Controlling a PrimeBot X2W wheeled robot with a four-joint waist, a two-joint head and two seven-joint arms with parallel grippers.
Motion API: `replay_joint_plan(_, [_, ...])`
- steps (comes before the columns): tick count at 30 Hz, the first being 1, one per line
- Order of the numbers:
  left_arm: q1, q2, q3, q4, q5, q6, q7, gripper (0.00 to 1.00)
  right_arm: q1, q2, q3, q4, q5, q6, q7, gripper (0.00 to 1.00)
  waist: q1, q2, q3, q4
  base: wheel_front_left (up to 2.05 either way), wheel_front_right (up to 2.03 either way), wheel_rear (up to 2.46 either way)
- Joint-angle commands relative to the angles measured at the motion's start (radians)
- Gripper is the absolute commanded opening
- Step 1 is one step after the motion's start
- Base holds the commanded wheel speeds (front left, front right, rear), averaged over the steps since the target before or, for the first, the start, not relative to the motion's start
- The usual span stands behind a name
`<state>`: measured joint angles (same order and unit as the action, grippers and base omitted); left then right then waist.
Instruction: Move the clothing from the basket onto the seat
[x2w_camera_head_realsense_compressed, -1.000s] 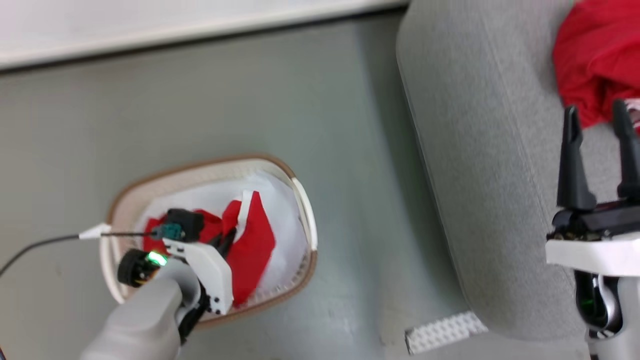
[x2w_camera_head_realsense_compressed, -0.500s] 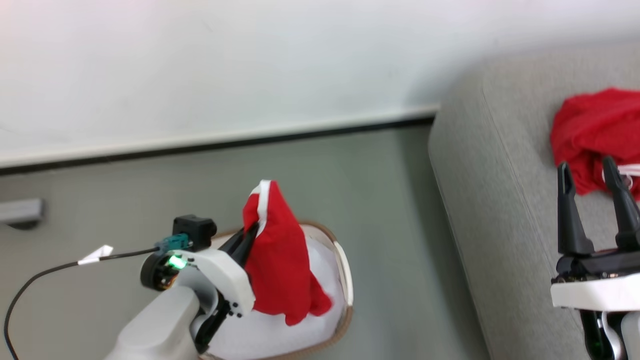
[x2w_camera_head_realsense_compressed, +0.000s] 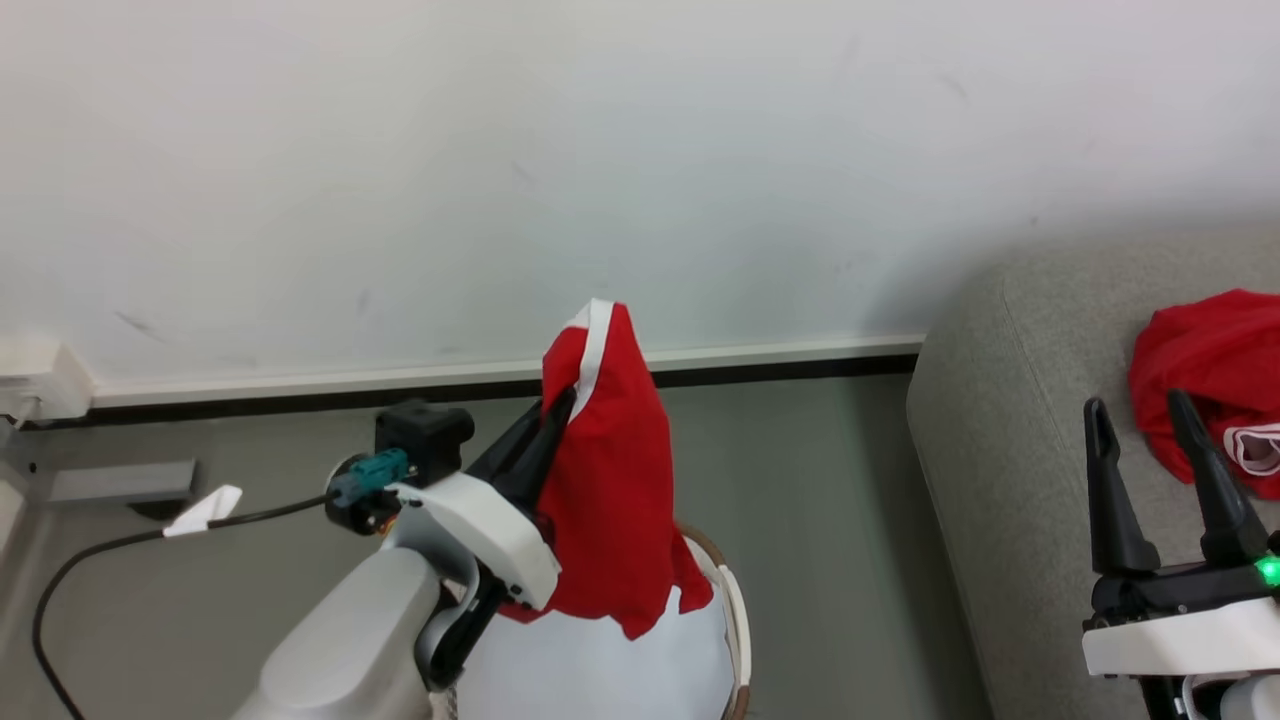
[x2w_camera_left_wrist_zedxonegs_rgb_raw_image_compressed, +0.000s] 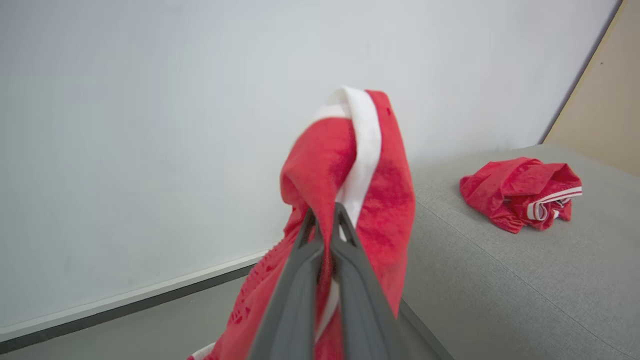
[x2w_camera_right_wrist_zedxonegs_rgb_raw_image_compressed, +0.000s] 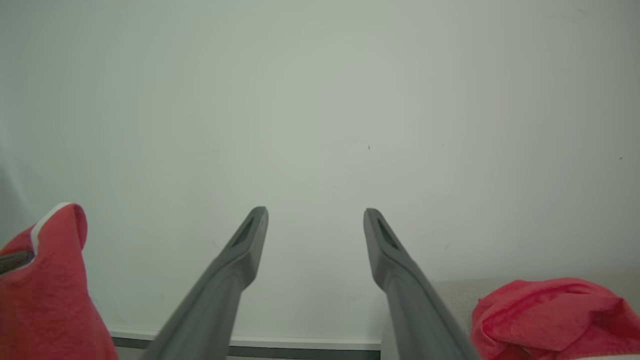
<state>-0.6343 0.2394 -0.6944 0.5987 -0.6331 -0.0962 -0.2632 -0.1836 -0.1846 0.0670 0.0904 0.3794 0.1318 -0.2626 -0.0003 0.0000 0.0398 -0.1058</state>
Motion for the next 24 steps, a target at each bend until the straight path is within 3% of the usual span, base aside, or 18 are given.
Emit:
replay_joint_plan(1, [0.006, 0.004, 0.004, -0.012, 0.015, 0.002, -0.002, 0.0, 0.014, -0.001, 0.002, 0.002, 0.01, -0.002, -0.003, 1.0, 0.0003, 0.0, -0.012, 0.006, 0.0, 0.0, 0.0])
replay_joint_plan(15, [-0.005, 0.026, 0.024, -0.203, 0.032, 0.052, 0.024, 0.0, 0.044, -0.002, 0.051, 0.024, 0.021, -0.002, -0.003, 1.0, 0.0003, 0.0, -0.052, 0.008, 0.0, 0.0, 0.0])
replay_joint_plan(24, [0.012, 0.025, 0.02, -0.256, 0.016, 0.063, 0.038, 0.0, 0.04, -0.016, 0.135, 0.041, 0.045, -0.002, -0.003, 1.0, 0.0003, 0.0, -0.055, 0.012, 0.0, 0.0, 0.0])
